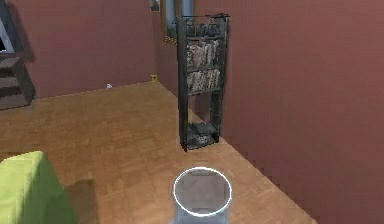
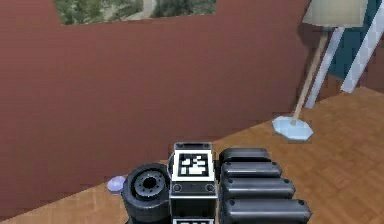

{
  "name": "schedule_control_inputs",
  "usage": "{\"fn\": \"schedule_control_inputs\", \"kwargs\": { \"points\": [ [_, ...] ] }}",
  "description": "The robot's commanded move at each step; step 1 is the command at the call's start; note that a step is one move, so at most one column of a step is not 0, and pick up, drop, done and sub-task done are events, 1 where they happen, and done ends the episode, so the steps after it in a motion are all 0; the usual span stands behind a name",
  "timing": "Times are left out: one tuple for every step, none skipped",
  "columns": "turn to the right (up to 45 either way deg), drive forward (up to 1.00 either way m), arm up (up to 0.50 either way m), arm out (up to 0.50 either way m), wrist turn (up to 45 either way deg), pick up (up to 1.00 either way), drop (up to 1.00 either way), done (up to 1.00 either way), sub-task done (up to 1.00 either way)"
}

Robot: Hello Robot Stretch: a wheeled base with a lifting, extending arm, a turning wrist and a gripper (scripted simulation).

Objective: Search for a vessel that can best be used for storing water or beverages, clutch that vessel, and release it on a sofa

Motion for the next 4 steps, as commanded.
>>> {"fn": "schedule_control_inputs", "kwargs": {
  "points": [
    [24.0, 0.00, 0.00, 0.00, 0.0, 0.00, 0.00, 0.00, 0.00],
    [0.0, 0.25, 0.00, 0.00, 0.0, 0.00, 0.00, 0.00, 0.00],
    [-39.0, 0.00, 0.00, 0.00, 0.0, 0.00, 0.00, 0.00, 0.00],
    [-3.0, 0.00, 0.00, 0.00, 0.0, 0.00, 0.00, 0.00, 0.00]
  ]
}}
